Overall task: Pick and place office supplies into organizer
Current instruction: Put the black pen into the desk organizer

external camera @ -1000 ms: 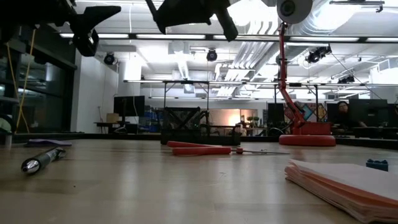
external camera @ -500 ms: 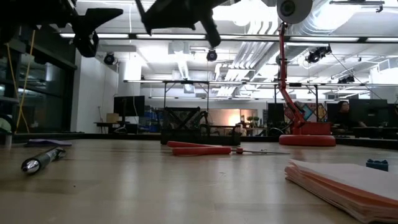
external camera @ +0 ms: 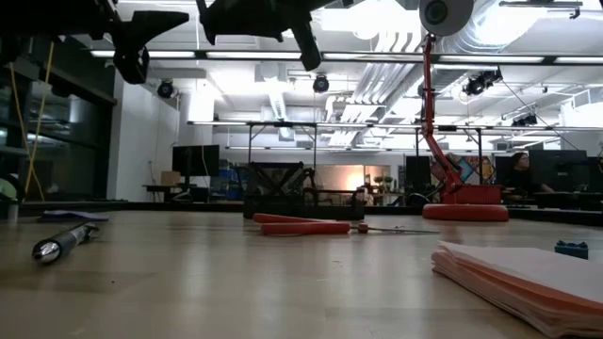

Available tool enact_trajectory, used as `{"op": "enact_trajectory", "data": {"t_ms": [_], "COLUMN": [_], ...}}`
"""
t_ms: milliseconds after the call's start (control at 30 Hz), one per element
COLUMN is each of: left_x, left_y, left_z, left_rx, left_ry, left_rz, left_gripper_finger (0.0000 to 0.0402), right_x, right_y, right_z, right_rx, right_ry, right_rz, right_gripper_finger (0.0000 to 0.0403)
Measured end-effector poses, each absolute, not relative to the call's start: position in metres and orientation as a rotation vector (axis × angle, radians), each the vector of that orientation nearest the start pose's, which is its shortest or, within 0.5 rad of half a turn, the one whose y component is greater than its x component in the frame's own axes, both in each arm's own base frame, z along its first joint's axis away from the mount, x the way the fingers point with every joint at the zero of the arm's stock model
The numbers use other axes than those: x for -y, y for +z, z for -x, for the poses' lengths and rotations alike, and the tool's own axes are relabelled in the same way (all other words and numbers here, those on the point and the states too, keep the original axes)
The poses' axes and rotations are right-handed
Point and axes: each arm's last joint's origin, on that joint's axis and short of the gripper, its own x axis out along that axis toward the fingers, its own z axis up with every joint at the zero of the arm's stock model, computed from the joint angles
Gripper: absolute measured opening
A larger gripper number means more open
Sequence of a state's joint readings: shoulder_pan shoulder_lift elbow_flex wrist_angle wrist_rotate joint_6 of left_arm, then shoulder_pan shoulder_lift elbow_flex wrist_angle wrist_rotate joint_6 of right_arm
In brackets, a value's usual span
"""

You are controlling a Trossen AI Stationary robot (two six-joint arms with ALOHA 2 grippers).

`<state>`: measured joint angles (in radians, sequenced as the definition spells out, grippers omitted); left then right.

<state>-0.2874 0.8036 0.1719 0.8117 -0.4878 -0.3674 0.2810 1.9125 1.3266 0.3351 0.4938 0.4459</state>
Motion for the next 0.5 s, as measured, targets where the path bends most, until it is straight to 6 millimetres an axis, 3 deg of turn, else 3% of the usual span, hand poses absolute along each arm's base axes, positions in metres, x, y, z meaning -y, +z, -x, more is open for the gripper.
{"op": "enact_trajectory", "data": {"t_ms": [267, 500], "left_x": [0.034, 0.035], "left_y": [0.21, 0.205], "left_z": [-0.162, -0.166], "left_rx": [0.175, 0.146], "left_ry": [0.172, 0.178], "left_rz": [0.418, 0.406], "left_gripper_finger": [0.0182, 0.0182], "right_x": [-0.103, -0.098], "right_y": [0.232, 0.234], "right_z": [-0.432, -0.434], "right_rx": [-0.165, -0.14], "right_ry": [-0.233, -0.225], "right_rz": [-0.382, -0.394], "right_gripper_finger": [0.0002, 0.0002]}}
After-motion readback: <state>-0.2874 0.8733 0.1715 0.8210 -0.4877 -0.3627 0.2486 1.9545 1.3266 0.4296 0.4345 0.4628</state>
